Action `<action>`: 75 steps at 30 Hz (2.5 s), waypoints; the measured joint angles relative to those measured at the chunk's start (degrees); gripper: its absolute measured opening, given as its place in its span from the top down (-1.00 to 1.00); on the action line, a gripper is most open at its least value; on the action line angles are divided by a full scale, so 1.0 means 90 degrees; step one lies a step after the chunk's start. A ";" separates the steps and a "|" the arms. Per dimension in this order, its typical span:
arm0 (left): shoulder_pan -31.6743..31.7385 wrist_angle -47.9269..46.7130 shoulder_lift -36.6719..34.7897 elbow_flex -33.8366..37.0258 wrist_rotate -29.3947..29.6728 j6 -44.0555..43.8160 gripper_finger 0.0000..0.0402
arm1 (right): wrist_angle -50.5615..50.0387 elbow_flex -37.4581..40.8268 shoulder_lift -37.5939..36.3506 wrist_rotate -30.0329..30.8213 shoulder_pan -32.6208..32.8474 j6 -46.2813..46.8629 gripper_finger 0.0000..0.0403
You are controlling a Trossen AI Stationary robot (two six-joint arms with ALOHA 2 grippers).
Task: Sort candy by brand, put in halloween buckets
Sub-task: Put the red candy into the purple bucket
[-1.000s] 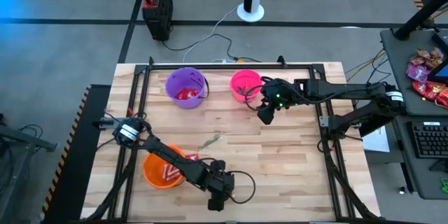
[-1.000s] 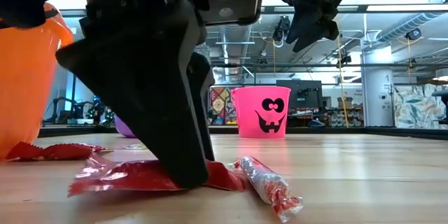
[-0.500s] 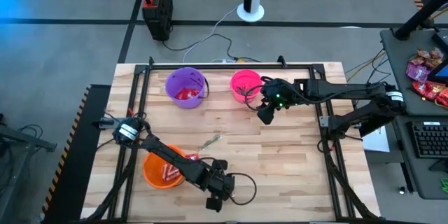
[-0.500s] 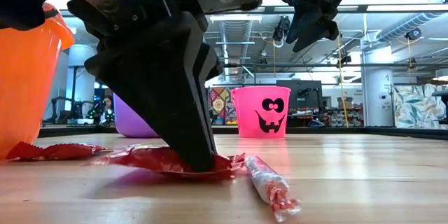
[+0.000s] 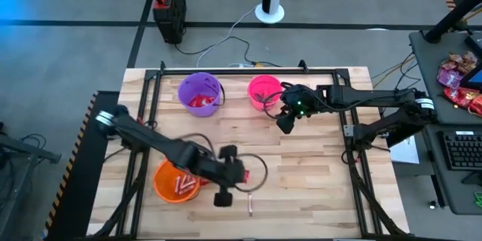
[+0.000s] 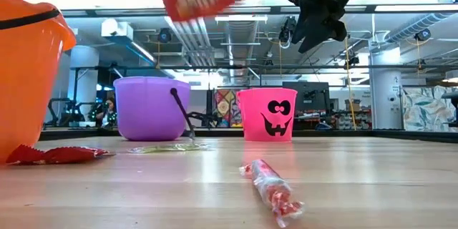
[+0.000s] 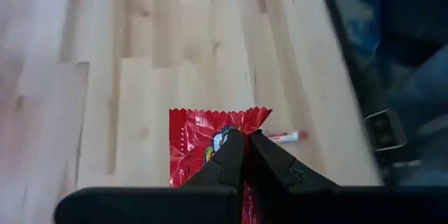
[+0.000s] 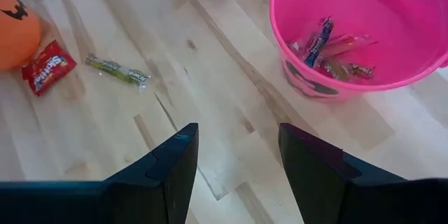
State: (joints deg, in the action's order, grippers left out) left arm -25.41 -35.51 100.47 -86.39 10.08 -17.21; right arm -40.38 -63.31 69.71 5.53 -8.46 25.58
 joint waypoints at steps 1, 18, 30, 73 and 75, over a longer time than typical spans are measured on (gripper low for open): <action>0.0007 -0.0158 -0.0214 0.0001 -0.0006 -0.0184 1.00 | 0.0005 0.0000 0.0000 -0.0008 0.0011 0.0003 0.05; -0.1157 -0.4502 -0.2400 0.0138 -0.0149 -0.2939 1.00 | 0.0021 0.0022 0.0022 -0.0685 0.0758 0.2209 0.05; -0.1251 -0.2965 -0.3834 0.2509 -0.0129 -0.1971 1.00 | 0.0400 -0.0010 0.0611 -0.0615 0.1562 0.4594 0.05; 0.6102 -0.0316 -0.5018 0.3461 -0.1574 0.2915 1.00 | 0.2610 -0.0017 0.1712 -0.0749 0.0592 0.2175 0.05; 0.6686 -0.0323 -0.4674 0.3461 -0.2107 0.3001 1.00 | 0.2596 -0.0017 0.1710 -0.0779 0.0526 0.1778 0.05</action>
State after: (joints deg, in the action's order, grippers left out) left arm 34.77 -38.41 58.40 -55.24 -8.88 9.80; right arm -17.01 -63.46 85.11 -1.49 -3.73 41.58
